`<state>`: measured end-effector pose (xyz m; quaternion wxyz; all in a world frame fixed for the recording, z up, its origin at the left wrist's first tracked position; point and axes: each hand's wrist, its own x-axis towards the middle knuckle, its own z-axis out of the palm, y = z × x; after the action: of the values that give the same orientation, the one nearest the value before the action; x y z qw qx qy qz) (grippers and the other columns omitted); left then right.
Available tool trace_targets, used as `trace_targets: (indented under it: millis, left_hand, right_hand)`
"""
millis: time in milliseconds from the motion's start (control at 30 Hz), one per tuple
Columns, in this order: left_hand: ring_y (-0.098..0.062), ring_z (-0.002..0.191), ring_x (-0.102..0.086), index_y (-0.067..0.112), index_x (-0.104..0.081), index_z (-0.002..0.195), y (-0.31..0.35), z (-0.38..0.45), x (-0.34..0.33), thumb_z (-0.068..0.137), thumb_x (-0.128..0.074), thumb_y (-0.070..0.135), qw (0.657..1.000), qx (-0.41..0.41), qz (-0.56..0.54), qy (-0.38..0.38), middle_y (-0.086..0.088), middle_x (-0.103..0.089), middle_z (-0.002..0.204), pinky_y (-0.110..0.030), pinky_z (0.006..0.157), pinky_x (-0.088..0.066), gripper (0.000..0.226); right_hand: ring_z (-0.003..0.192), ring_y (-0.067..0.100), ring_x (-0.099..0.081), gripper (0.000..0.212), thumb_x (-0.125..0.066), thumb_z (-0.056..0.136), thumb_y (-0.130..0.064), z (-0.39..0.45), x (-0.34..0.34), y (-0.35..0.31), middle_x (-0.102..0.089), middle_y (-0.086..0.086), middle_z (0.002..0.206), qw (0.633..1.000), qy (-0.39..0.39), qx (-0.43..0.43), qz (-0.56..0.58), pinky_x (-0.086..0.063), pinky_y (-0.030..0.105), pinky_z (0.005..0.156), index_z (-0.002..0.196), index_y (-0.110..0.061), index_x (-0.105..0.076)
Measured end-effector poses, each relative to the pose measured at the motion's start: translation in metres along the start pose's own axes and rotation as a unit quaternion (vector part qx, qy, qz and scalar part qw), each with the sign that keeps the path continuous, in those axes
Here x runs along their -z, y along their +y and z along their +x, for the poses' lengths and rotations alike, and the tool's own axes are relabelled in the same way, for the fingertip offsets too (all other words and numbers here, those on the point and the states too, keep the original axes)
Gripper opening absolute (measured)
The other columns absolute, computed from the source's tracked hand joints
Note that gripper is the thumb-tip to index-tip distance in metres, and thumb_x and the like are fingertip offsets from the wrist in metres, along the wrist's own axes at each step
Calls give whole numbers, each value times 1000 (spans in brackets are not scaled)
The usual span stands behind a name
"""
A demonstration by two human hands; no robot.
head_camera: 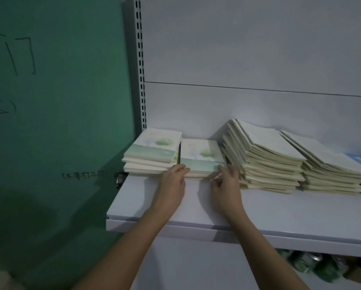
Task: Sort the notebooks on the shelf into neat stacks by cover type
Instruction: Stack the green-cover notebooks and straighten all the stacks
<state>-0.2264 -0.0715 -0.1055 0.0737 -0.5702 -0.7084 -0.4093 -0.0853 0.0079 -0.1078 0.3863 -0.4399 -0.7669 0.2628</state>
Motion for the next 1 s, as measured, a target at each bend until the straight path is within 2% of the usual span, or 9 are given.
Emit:
trace_targets:
  millis: [133,300,400,467,567,667,800,900,1000]
  left_hand:
    - [-23,112,-59,3,-69,118,-1,2,-3,89,-53,-9,1000,-7,0,23,-9,-60,127,-25,100,-43,35]
    - [-11,76,-60,16,-74,93,15,-11,18,85,-55,1,993,-89,-3,83,6,-65,96,-34,60,-53,25]
    - [-8,82,-59,19,-74,89,9,-10,55,88,-48,12,985,-95,-3,141,12,-64,89,-30,67,-54,27]
    - [-10,91,-59,24,-71,95,-7,0,82,92,-50,11,987,-2,-20,160,15,-61,96,-30,78,-53,25]
    - [-14,101,-58,25,-63,108,-39,20,117,95,-52,10,972,171,-113,119,9,-61,106,-23,80,-45,23]
    - [-12,105,-53,15,-57,126,-72,31,136,99,-48,15,952,259,-160,45,1,-59,121,-22,83,-39,29]
    - [-19,124,-48,14,-50,138,-101,35,142,102,-44,26,944,291,-156,-27,-5,-52,139,-28,99,-34,38]
    - [-18,126,-47,13,-49,139,-111,43,141,103,-41,31,947,280,-147,-57,-5,-51,141,-24,95,-32,41]
    - [-15,115,-52,15,-49,139,-119,48,139,104,-40,34,951,257,-157,-74,-2,-52,140,-20,85,-38,41]
  right_hand:
    - [97,27,-58,37,-50,92,0,-3,5,-1,-39,12,140,998,48,0,38,-39,26,81,128,-7,-55]
    - [78,13,-59,24,-50,96,-9,-11,6,-12,-65,1,103,995,63,62,56,-44,27,71,117,-16,-59]
    - [72,6,-57,23,-51,95,-10,-13,6,-20,-66,-8,89,992,36,119,32,-46,27,65,112,-23,-61]
    - [74,4,-59,23,-51,94,-7,-10,6,-31,-67,-9,87,989,19,140,35,-47,26,66,109,-22,-63]
    - [80,4,-59,21,-50,96,-7,-5,-4,-61,-67,-9,92,986,-12,157,48,-50,26,72,105,-19,-66]
    - [83,5,-56,21,-48,98,-18,6,-23,-99,-63,-9,102,977,-74,200,-1,-49,28,77,112,-21,-64]
    - [115,18,-49,39,-50,96,-39,27,-58,-134,-55,-2,127,955,-126,230,-139,-42,35,95,130,-21,-54]
    - [131,24,-37,63,-42,92,-62,46,-80,-150,-45,1,142,920,-115,230,-295,-30,43,106,140,-21,-44]
    - [146,28,-18,89,-30,85,-80,56,-96,-152,-23,5,159,897,-210,188,-340,-15,50,117,151,-21,-25]
